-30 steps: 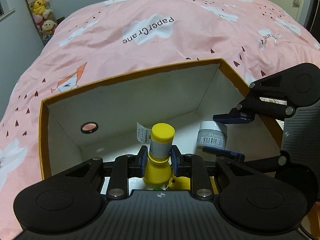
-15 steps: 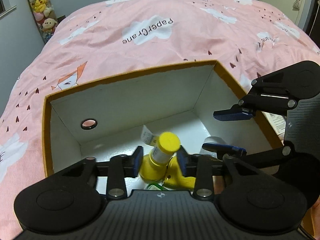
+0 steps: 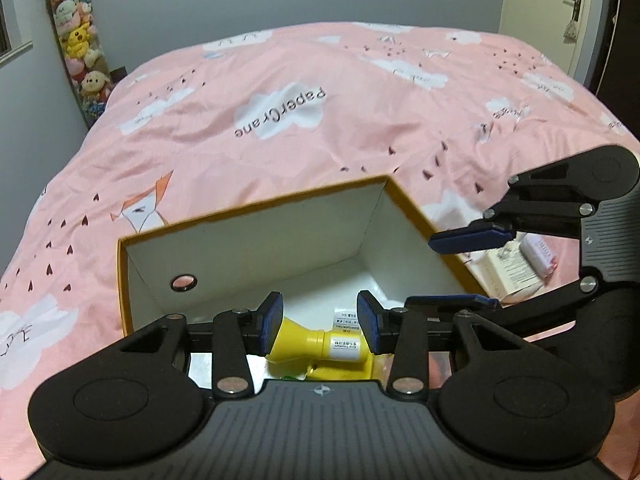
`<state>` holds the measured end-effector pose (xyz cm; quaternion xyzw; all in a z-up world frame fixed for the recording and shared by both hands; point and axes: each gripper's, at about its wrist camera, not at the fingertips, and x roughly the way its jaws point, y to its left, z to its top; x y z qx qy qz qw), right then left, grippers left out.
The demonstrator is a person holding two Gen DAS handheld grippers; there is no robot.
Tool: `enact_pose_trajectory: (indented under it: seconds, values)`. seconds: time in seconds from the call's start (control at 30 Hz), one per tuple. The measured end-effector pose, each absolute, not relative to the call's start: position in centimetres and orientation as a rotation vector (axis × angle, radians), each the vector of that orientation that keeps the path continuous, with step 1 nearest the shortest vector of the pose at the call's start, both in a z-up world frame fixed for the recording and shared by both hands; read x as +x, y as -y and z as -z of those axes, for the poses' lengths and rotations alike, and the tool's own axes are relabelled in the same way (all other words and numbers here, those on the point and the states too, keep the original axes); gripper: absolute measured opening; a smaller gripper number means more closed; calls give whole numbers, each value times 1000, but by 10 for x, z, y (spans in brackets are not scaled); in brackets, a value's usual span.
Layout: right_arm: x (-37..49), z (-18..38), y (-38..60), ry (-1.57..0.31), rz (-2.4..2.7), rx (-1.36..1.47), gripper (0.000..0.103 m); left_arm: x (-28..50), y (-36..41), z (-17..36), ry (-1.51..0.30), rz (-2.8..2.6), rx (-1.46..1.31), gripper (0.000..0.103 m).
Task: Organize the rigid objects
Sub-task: 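Open the right tool to drop the white jar while the left tool releases the yellow bottle, then move both tools back to the last items on the bed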
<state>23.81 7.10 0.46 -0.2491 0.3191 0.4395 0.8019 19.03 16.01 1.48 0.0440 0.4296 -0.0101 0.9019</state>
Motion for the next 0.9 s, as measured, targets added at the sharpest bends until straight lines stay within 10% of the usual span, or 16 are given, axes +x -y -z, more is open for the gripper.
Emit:
enact_pose_trajectory:
  seconds: [0.9]
  values:
    - [243, 35, 133, -817, -499, 0, 41, 203, -30, -3, -878, 347, 110, 45]
